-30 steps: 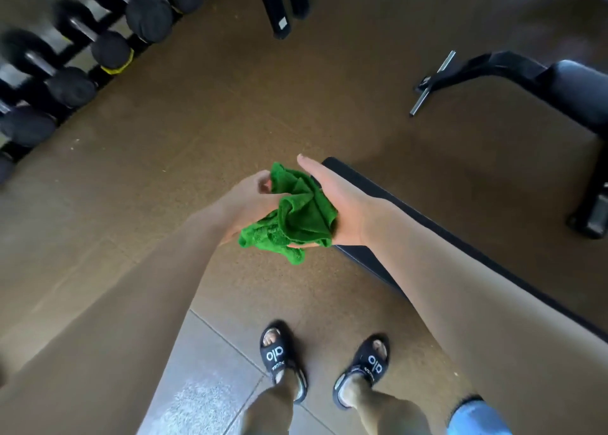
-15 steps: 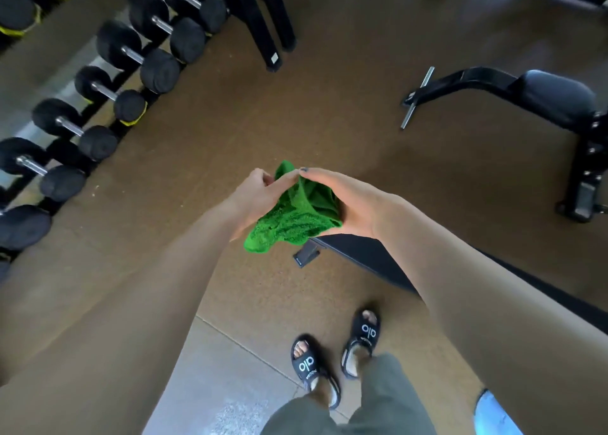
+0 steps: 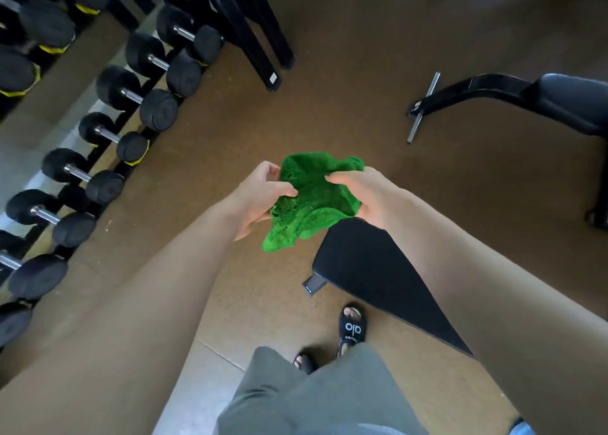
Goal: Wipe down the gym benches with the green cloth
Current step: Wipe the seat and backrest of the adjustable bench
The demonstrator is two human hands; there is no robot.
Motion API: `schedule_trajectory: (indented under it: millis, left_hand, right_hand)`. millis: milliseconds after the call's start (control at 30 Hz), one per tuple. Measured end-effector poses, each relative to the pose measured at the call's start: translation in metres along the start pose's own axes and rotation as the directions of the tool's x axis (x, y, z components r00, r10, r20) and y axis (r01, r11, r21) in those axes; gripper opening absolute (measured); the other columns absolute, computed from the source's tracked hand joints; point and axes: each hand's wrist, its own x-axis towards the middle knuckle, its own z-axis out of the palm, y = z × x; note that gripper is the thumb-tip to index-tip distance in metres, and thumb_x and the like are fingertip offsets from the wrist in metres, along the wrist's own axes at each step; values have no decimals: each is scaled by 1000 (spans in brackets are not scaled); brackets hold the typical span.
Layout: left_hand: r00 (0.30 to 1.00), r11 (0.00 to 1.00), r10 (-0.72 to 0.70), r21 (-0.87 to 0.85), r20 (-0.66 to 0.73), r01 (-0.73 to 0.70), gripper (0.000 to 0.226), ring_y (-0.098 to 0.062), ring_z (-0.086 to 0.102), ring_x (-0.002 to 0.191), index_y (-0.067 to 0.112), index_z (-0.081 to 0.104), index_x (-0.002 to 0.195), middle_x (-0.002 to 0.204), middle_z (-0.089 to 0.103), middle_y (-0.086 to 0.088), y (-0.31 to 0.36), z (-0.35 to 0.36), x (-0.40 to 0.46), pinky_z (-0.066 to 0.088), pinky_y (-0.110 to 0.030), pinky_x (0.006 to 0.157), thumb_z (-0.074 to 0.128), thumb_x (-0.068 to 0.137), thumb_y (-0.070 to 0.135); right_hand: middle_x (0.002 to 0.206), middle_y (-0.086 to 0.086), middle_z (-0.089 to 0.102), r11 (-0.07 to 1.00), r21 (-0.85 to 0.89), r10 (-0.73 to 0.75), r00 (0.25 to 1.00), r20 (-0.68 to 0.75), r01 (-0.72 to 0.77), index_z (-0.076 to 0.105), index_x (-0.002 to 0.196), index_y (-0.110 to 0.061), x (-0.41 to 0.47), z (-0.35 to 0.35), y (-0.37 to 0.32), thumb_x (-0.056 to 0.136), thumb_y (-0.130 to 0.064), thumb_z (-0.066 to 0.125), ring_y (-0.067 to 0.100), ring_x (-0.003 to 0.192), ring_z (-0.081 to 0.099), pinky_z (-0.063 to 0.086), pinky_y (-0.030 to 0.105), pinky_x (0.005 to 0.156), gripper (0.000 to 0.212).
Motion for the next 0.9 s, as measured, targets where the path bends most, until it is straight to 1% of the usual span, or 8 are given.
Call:
schedule_trajectory:
  millis: [100,167,333,467,567,667,800,900]
  left_hand:
    - [1000,997,-12,-81,8,12,32,-27,73,102,13,54,120,120,71,-12,21,-14,23,59,-44,94,71,94,20]
    - [1000,994,-7,-112,4,8,34,-26,73,102,12,54,120,119,71,-12,34,-26,42,59,-41,90,73,94,23]
    - [1000,999,24,-28,10,-24,26,-23,69,100,16,52,115,119,67,-10,65,-62,105,57,-38,82,69,97,10]
    - [992,994,79,67,94,-85,29,-24,68,106,18,50,114,123,65,-8,98,-97,162,56,-47,94,65,96,1]
    - [982,981,98,150,163,-122,32,-25,67,111,20,51,112,123,66,-8,128,-124,207,58,-47,93,65,93,-1]
    - [968,977,92,167,234,-133,36,-23,69,109,17,50,121,120,66,-5,159,-139,240,59,-48,95,69,93,4]
    - [920,973,75,175,386,-153,42,-16,70,110,17,50,129,124,68,-1,205,-138,276,60,-39,94,75,95,21]
    - [887,933,75,283,456,-224,36,-19,71,111,17,59,128,124,72,-2,238,-119,305,57,-45,101,73,95,14]
  right_hand:
    - [110,5,77,999,12,-48,999,-13,48,70,113,-16,21,4,-26,96,-14,72,24,99,76,61,45,94,18]
    - [111,4,77,998,11,-56,998,-9,57,71,114,-18,35,10,-41,94,-14,73,23,102,75,59,45,97,20]
    - [115,5,77,996,70,-59,998,-9,60,71,121,-15,81,25,-79,92,-10,75,25,107,74,56,48,101,30]
    - [115,8,78,983,180,-28,998,-53,38,72,121,-10,126,41,-108,90,-2,73,27,106,75,57,47,100,31]
    - [116,11,77,971,237,2,995,-99,21,71,120,-6,156,56,-133,89,3,71,29,107,74,56,48,100,33]
    - [117,15,76,963,268,24,991,-135,14,68,123,-3,173,60,-162,89,9,66,32,107,74,58,47,97,36]
    - [115,15,77,953,302,17,984,-179,39,68,124,-4,181,46,-196,90,13,62,33,105,75,58,48,97,39]
    - [116,13,77,948,312,5,977,-214,63,67,126,-8,186,24,-215,88,14,61,32,106,75,57,49,98,44]
